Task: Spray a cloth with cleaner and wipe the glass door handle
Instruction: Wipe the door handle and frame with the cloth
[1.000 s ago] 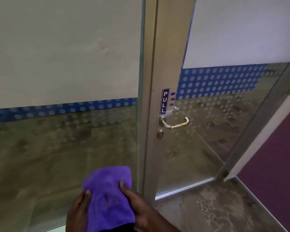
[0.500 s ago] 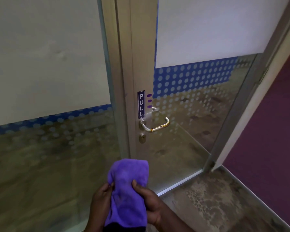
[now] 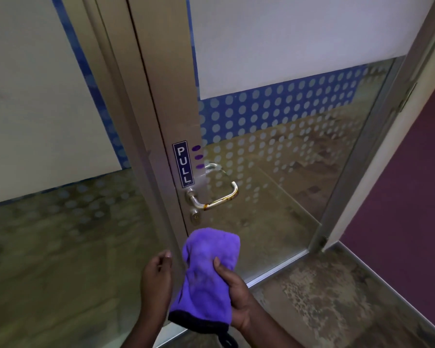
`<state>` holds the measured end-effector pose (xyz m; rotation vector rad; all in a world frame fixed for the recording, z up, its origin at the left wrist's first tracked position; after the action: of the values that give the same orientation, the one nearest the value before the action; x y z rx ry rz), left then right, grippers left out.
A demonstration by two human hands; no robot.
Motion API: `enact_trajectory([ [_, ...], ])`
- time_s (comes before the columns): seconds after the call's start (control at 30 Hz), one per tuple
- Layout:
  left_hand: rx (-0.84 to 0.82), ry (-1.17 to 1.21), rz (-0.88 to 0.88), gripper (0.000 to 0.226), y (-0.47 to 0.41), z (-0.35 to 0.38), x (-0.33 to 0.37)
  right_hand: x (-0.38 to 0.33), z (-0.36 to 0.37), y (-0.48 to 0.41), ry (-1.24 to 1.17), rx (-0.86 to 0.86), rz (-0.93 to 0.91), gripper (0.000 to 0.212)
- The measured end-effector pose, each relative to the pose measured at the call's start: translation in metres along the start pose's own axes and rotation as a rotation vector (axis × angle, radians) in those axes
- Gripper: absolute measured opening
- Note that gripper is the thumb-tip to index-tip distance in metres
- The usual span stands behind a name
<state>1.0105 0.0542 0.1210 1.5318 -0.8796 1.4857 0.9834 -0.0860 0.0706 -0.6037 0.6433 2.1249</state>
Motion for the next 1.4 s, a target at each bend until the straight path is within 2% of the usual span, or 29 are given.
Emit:
enact_trajectory([
  [0.2, 0.118, -0.255, 0.581, 0.024, -0.02, 0.005, 0.107, -0.042, -0.061, 0.003, 0.026, 0.219, -0.143, 0.04],
  [0.3, 0.217, -0.385, 0.839, 0.034, -0.022, 0.013, 0.159, -0.077, -0.094, 0.009, 0.161, 0.412, -0.272, 0.046],
  [0.47, 0.282, -0.428, 1.07, 0.034, -0.026, 0.031, 0.205, -0.124, -0.118, 0.012, 0.309, 0.575, -0.391, 0.051],
  [0.9, 0.27, -0.539, 1.245, 0.053, -0.041, 0.062, 0.222, -0.169, -0.132, 0.007, 0.352, 0.647, -0.478, 0.042],
  [1.1, 0.267, -0.668, 1.269, 0.061, -0.056, 0.072, 0.229, -0.182, -0.128, 0.0, 0.477, 0.65, -0.496, 0.045],
  [1.4, 0.385, -0.774, 1.32, 0.065, -0.076, 0.072, 0.249, -0.208, -0.102, -0.02, 0.827, 0.65, -0.531, 0.006],
])
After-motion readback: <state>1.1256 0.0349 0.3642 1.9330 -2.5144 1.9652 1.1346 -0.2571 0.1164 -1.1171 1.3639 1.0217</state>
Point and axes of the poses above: each hand's wrist, its own y-axis away from the middle knuckle, its own z-axis out of the palm, x = y × z, the point moved 8 cm from there along -y, towards the middle knuckle, and after that the axes turned 15 degrees about y, right-handed, at the moved point
